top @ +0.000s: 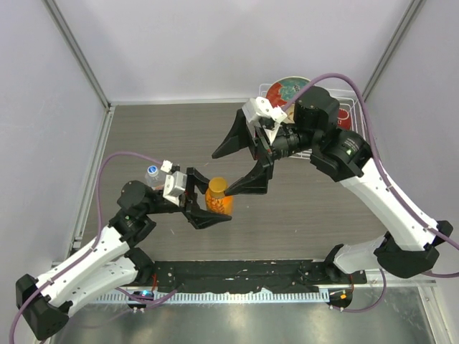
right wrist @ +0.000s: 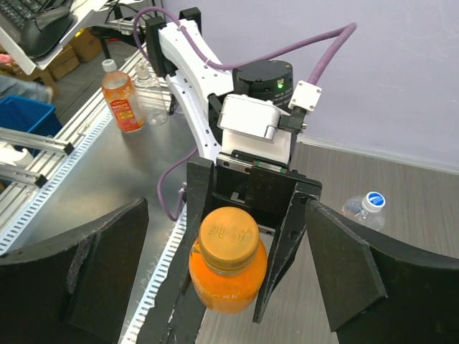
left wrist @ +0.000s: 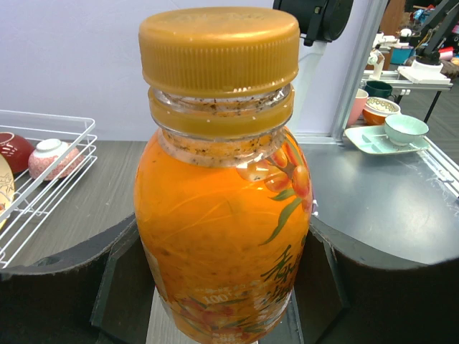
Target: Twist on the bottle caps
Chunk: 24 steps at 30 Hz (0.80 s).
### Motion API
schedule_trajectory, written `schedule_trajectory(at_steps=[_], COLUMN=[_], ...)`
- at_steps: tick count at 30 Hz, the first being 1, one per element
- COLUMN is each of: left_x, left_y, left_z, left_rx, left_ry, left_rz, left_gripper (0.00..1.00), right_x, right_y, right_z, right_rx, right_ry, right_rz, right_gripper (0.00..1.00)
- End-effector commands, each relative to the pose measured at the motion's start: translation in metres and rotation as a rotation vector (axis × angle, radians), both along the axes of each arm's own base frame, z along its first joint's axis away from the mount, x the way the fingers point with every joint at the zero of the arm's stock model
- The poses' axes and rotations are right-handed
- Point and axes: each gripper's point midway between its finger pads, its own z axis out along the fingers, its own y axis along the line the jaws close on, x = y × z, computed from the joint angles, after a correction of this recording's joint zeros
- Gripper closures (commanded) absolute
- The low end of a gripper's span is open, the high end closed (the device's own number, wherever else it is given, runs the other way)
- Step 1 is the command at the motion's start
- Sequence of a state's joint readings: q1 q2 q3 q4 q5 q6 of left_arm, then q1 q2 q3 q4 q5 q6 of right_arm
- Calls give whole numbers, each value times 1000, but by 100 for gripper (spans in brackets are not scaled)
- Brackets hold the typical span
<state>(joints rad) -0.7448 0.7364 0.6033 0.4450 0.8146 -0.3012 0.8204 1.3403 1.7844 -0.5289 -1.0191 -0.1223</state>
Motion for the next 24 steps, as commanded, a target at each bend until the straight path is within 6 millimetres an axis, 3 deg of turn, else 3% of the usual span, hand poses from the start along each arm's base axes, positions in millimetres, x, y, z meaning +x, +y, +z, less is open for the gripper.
schedule_trajectory(at_steps=[1, 12, 24], left_x=[-5, -4, -3], left_y=[1, -2, -3], left_z=[34, 39, 40], left_rx=[-72, -76, -77], left_ry=[-51, -41, -45], left_rz=[-14, -17, -14], left_gripper=[100, 100, 100], right_x=[-10, -9, -5], right_y=[1, 8, 16], right_z=[10, -4, -10], right_rx=[51, 37, 37], right_ry=[-11, 22, 73], right_rz=[92, 138, 168], right_gripper=[7, 23, 28])
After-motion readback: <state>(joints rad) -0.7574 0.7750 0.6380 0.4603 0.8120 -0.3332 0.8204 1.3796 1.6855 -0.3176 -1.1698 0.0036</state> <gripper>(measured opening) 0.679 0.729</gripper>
